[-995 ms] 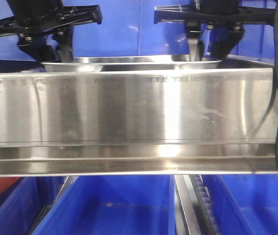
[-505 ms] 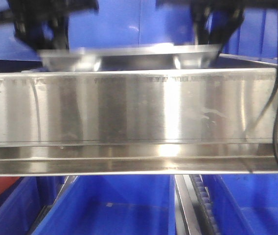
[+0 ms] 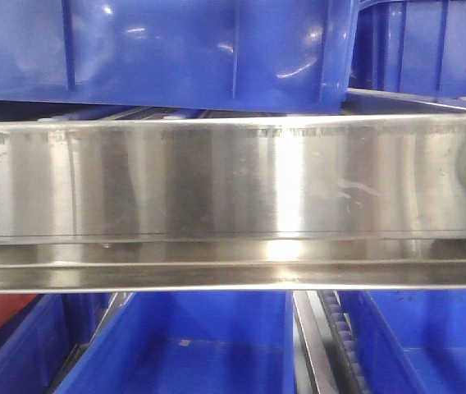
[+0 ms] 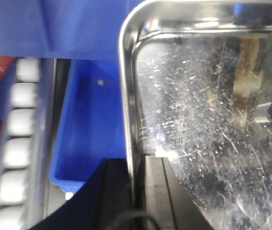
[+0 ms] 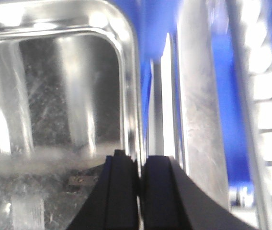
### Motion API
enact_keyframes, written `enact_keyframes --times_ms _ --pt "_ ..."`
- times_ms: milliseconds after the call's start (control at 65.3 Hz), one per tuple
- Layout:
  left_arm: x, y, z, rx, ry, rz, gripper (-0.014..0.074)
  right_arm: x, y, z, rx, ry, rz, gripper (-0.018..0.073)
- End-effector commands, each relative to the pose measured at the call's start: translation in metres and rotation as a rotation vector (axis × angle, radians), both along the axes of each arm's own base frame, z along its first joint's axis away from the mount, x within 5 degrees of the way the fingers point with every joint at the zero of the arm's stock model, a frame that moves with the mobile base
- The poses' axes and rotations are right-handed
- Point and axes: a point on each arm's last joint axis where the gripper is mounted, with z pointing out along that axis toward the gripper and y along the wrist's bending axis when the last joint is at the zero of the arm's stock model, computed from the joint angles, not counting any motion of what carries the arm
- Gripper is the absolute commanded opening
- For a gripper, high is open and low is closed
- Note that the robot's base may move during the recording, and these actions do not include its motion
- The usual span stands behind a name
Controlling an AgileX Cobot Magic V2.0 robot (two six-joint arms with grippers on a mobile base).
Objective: Stack silver trays without gaps
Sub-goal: 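Lift the silver tray up and back off the shelf with both grippers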
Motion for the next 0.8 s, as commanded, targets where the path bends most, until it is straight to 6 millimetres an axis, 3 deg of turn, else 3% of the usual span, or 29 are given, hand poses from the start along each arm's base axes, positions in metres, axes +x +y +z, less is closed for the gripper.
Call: enact_keyframes --times_ms 0,153,291,781 --pt "-0.022 0.000 0.019 -0.057 -0.067 -0.003 -0.0016 -0.015 0.000 0.009 0.009 -0.064 0.001 -0.0078" --pt "-0.051 -0.002 0.024 -0.061 -0.098 -0.014 -0.0016 -0.048 -0.005 0.011 0.027 -0.088 0.008 -0.0078" --pt "-0.065 -0.009 0.024 -0.062 -0.123 -0.032 -0.0016 -0.067 -0.011 0.014 0.046 -0.109 0.012 -0.0078" --pt "-0.064 -0.014 0.028 -0.084 -0.182 -0.062 -0.0016 -0.071 -0.016 0.023 0.078 -0.161 0.020 -0.0078"
